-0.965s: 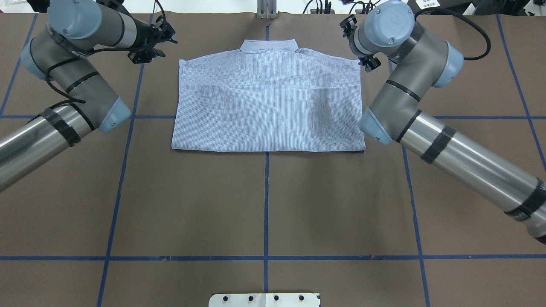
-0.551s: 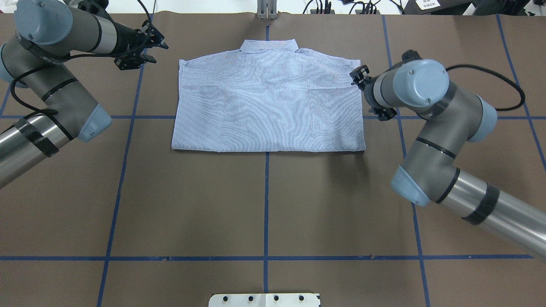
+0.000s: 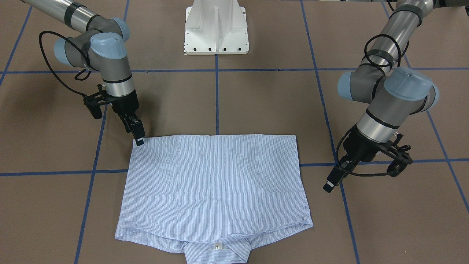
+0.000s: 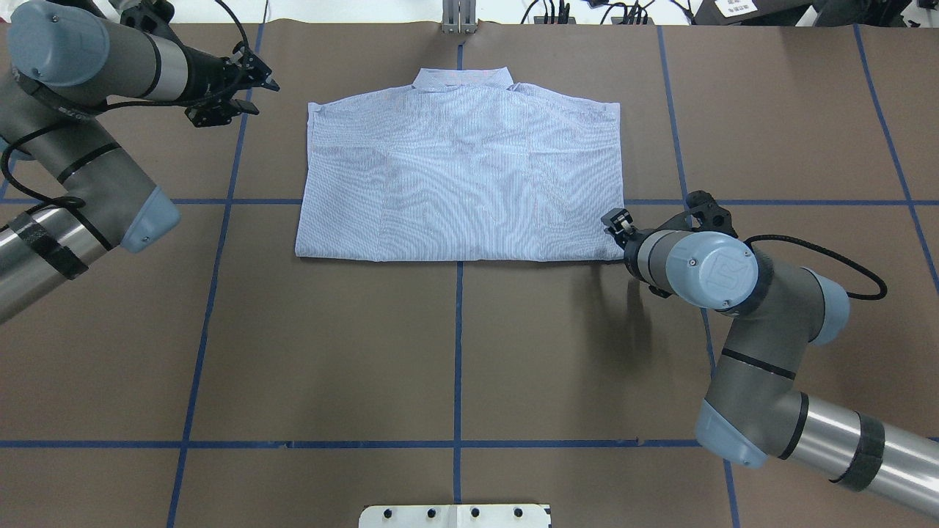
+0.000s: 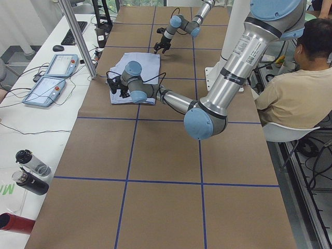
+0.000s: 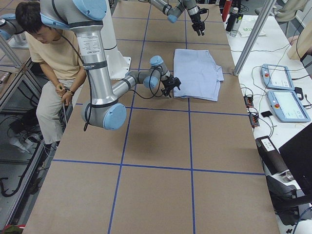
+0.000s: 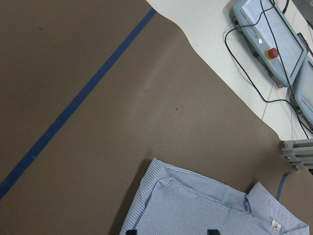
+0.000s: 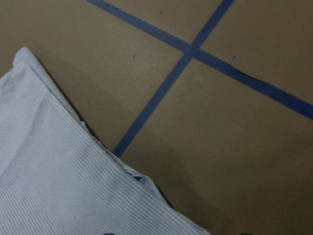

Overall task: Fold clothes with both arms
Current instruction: 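Move the right gripper to the folded shirt's corner nearest it and grasp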

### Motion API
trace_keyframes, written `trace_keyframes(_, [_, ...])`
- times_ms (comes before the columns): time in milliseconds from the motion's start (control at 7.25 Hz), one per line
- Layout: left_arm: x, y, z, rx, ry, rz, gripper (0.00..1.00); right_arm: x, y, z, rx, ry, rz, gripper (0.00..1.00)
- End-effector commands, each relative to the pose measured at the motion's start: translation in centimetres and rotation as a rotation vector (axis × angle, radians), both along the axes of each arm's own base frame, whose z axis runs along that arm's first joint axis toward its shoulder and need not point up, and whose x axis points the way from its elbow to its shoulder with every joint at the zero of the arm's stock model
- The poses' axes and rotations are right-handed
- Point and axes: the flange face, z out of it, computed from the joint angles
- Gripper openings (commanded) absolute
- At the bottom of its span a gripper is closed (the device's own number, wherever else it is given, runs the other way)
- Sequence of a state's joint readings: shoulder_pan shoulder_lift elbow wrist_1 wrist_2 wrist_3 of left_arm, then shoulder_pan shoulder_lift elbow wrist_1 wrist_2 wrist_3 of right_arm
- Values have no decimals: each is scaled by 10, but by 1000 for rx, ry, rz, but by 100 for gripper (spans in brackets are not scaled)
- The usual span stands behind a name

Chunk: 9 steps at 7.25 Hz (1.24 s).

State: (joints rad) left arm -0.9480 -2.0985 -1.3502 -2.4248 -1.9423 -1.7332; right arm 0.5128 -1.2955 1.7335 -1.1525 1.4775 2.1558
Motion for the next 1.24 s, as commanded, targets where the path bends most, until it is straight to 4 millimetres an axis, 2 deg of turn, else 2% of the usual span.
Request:
trace_keyframes(0, [0,0,1,0,-2,-1,57,-9,8,5,-1,12,-12,85])
trace_keyframes(138, [-1,1,3,-1,-4,-3,57,-11,7,3,0,9,-12,75])
trace_keyframes(276, [-1,1,5,-3,-5,-3,57,-12,7,5,-2,13,-12,43])
trace_keyframes(414, [-1,1,6,-3,-7,-3,57,-10,5,3,2,10,-13,0])
trace_keyframes(1103, [-3,1,10,-5,-13,-14,57,-3,-5,0,3,8,7,0])
